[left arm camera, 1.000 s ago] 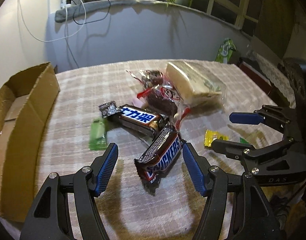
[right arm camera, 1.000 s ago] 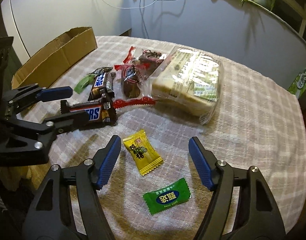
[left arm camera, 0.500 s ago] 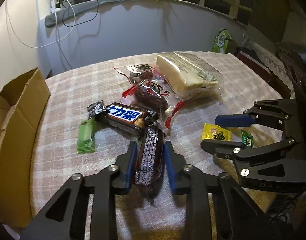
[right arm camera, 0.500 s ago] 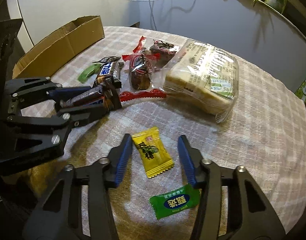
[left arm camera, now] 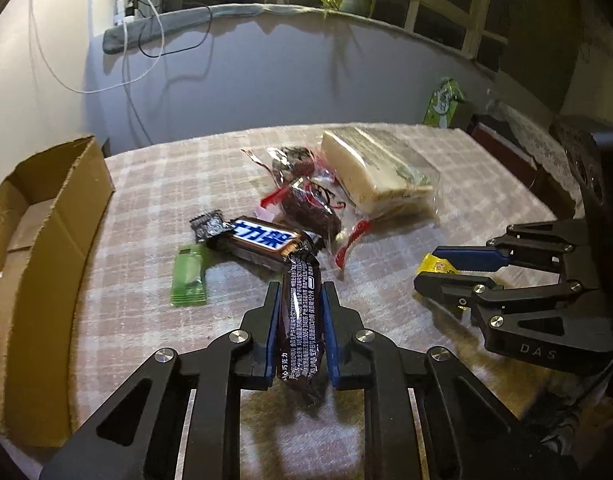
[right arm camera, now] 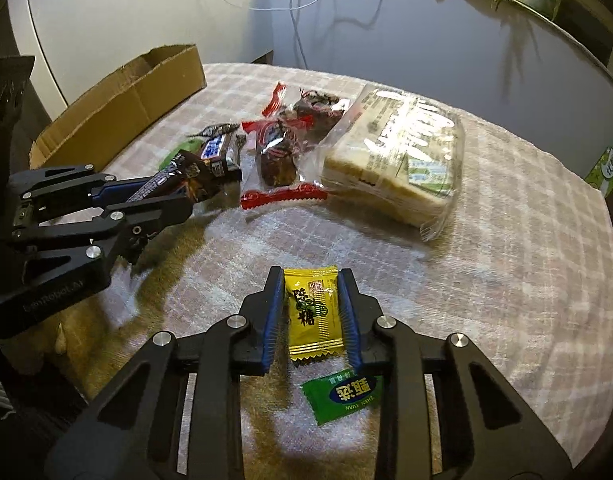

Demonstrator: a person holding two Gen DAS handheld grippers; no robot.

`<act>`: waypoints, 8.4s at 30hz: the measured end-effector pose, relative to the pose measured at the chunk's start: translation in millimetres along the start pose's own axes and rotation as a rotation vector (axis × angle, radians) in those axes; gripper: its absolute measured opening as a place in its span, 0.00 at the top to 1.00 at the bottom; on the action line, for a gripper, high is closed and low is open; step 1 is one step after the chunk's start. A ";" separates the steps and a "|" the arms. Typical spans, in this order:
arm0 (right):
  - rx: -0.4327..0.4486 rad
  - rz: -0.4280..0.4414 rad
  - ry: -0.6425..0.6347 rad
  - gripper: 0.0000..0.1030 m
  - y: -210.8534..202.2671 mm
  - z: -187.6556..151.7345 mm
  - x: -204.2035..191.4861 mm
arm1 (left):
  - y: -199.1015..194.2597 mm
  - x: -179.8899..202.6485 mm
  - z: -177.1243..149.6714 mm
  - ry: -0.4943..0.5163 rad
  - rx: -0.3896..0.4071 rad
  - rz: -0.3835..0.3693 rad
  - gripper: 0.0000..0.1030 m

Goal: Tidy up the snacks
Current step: 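Grasp the Snickers bar with left tool while right tool grasps yellow candy, then carry Snickers and yellow candy into the box and open both tools, then grasp the green candy with left tool while right tool grasps green-wrapped candy, then carry both green candies into the box and open both tools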

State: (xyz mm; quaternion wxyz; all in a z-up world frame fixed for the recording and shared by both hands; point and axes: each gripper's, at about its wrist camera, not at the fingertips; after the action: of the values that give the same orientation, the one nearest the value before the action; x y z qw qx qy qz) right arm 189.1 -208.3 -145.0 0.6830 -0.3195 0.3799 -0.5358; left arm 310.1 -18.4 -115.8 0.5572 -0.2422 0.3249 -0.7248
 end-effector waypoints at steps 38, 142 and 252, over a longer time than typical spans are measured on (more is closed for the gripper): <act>0.158 0.173 -0.221 0.73 32.7 158.8 -148.7 | -74.2 -163.7 -8.4 -0.382 0.212 0.177 0.83; 0.026 -0.034 0.245 0.17 -52.9 -41.9 14.0 | -8.9 -55.9 -5.2 -0.121 0.008 0.090 0.59; 0.094 0.206 -0.245 0.75 106.0 195.9 -208.6 | -66.0 -213.8 -22.2 -0.443 0.177 0.358 0.80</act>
State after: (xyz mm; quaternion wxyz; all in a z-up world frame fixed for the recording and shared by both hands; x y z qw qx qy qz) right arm 381.1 24.2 -98.2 0.7897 -0.3096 0.2989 -0.4372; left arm 307.3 203.5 -79.5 0.7525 -0.2836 0.1684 -0.5701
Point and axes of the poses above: each gripper's, at about its wrist camera, not at the fingertips, and y roughly the way its jaws point, x to its right, z to its top, and after that the axes turned 10 degrees about z, right-handed
